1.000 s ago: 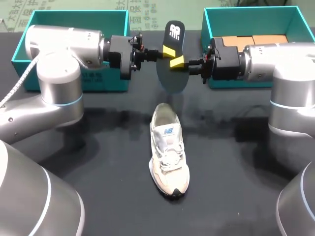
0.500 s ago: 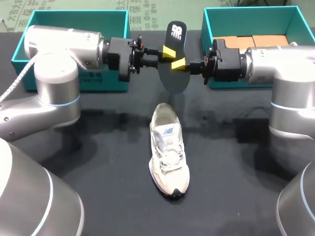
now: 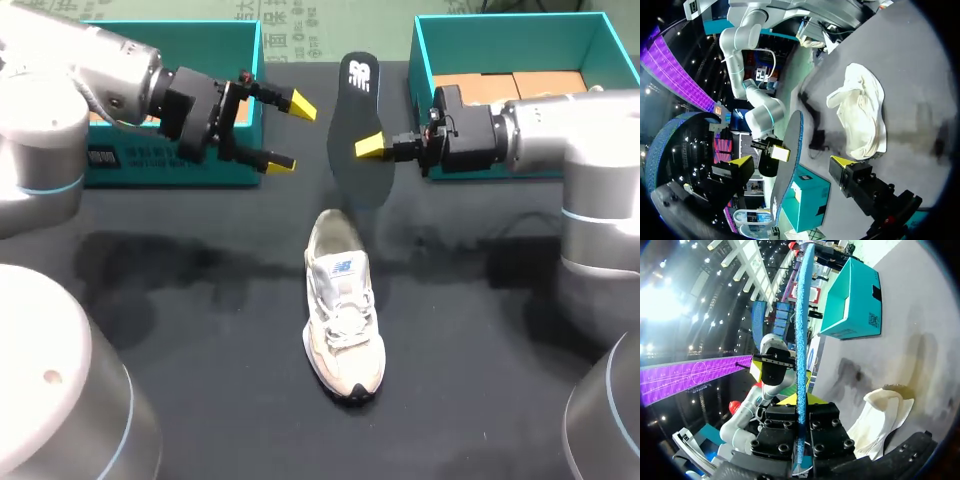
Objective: Take the shoe out of the shoebox, open the shoe tongue, remove and reinsert the insole, then place the shoe into the shoebox
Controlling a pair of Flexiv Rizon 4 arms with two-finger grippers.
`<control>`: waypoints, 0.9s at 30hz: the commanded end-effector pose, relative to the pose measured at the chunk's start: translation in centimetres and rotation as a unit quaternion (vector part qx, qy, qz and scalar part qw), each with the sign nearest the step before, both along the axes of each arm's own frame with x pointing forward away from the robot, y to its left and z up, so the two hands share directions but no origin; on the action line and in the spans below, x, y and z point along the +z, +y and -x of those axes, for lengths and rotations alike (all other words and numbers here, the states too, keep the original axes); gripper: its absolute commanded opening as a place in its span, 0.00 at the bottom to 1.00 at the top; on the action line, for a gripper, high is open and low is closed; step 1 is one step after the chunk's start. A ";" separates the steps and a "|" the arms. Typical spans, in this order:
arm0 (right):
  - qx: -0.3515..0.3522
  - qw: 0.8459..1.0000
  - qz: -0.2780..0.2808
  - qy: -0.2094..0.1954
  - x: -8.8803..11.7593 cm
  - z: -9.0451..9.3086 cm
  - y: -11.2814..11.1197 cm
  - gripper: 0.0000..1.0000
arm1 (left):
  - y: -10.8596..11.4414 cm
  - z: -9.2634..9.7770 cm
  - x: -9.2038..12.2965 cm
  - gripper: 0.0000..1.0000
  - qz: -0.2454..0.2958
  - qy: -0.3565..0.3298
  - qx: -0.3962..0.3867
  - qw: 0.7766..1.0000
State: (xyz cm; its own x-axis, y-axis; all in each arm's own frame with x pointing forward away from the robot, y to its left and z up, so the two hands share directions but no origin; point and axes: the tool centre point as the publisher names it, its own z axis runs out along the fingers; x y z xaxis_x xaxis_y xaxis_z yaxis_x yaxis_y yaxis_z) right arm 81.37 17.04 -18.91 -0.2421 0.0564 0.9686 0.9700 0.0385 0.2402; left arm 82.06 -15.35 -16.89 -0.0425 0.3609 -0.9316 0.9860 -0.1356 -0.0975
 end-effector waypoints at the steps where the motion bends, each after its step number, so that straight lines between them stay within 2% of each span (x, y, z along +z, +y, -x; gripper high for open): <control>1: 0.014 1.000 0.003 0.001 -0.1 -0.6 0.1 0.00 | 0.4 -0.6 0.9 1.00 -0.110 -0.009 -0.031 0.993; 5: 0.014 1.000 0.003 0.001 -0.1 -0.6 0.1 0.00 | 0.4 -0.6 0.9 1.00 -0.110 -0.009 -0.031 0.993; 7: 0.014 1.000 0.003 0.001 -0.1 -0.6 0.1 0.00 | 0.1 -0.1 0.1 1.00 -0.101 0.034 -0.015 0.994; 12: 0.001 1.000 -0.003 -0.020 -1.0 0.0 0.4 0.00 | 2.1 1.7 -0.7 1.00 -0.112 0.088 0.018 0.990; 17: -0.031 0.998 0.003 -0.048 -1.6 0.3 0.6 0.00 | 3.8 3.2 -1.8 1.00 -0.149 0.133 0.053 0.979; 20: -0.058 0.995 0.019 -0.076 -2.0 0.0 0.8 0.00 | 4.8 3.8 -2.0 1.00 -0.174 0.183 0.097 0.963; 21: -0.058 0.995 0.019 -0.076 -2.0 0.0 0.8 0.00 | 5.1 4.0 -1.7 1.00 -0.220 0.185 0.134 0.948; 27: -0.058 0.995 0.019 -0.076 -2.0 0.0 0.8 0.00 | 5.1 4.0 -1.7 1.00 -0.220 0.185 0.134 0.948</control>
State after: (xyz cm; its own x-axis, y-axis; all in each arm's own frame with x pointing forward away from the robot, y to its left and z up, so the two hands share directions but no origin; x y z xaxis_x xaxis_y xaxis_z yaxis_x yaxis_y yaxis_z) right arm 81.71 17.94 -21.05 -0.3768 0.1211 0.9183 0.9214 -0.0526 0.3850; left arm 78.65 -10.05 -19.43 -0.4824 0.6319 -0.6066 0.8584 0.2030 -0.4711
